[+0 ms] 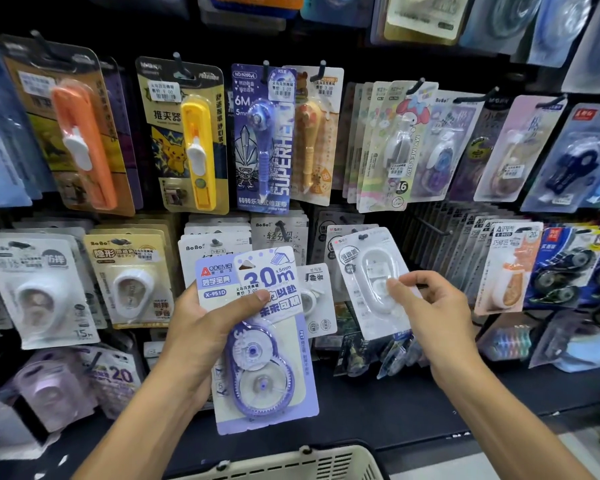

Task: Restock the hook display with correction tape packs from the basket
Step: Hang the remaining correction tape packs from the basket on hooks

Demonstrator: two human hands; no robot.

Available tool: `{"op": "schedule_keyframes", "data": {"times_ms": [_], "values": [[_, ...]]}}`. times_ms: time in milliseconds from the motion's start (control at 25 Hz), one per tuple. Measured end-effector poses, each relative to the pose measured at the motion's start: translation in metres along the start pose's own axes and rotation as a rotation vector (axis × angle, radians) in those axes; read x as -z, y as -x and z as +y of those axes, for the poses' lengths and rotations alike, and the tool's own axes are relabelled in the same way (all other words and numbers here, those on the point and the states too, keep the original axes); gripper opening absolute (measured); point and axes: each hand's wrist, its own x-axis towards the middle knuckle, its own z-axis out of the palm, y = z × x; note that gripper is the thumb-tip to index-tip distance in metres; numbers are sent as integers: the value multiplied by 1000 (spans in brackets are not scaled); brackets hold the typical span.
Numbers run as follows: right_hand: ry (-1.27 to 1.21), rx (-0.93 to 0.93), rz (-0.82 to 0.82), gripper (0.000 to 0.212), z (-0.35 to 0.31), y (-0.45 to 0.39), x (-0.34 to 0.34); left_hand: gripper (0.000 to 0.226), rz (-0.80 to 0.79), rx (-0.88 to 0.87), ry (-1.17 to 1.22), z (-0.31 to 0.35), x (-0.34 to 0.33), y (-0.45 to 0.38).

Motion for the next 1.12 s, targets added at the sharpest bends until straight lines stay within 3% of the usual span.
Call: {"op": "schedule_keyframes", "data": {"times_ms": [120, 200, 240, 320, 360, 480, 560, 680, 760, 880, 1040, 1120], "values": [[180, -37, -108, 48, -2, 5, -3, 51, -17, 38, 23, 2, 2, 0], [-29, -29, -265, 65, -11, 16, -11, 45, -86, 85, 49, 3, 1, 1], [-221, -52, -412, 65, -16, 21, -15, 40, -139, 107, 40, 2, 0, 2], [-435, -124, -692, 37, -22, 26, -20, 35, -243, 135, -16, 2, -4, 6], [-425, -138, -787, 26, -25, 28, -19, 35, -267, 141, -37, 2, -6, 8], [-324, -181, -998, 33, -23, 30, -13, 34, -232, 157, -16, 4, -7, 10], [-349, -209, -971, 29, -20, 30, -14, 42, -164, 162, 44, 5, -6, 8], [-487, -250, -709, 23, -19, 27, -20, 39, -90, 164, 106, 4, -6, 6], [-535, -188, -641, 13, -20, 25, -19, 42, -115, 160, 29, 2, -8, 9], [-450, -40, -748, 28, -27, 20, -6, 41, -188, 120, -99, 8, -7, 10], [-50, 14, -1081, 31, -31, 11, 15, 29, -406, 120, -234, 17, -2, 15], [27, 33, -1092, 31, -27, 10, 15, 28, -368, 110, -321, 14, -7, 18]]}}
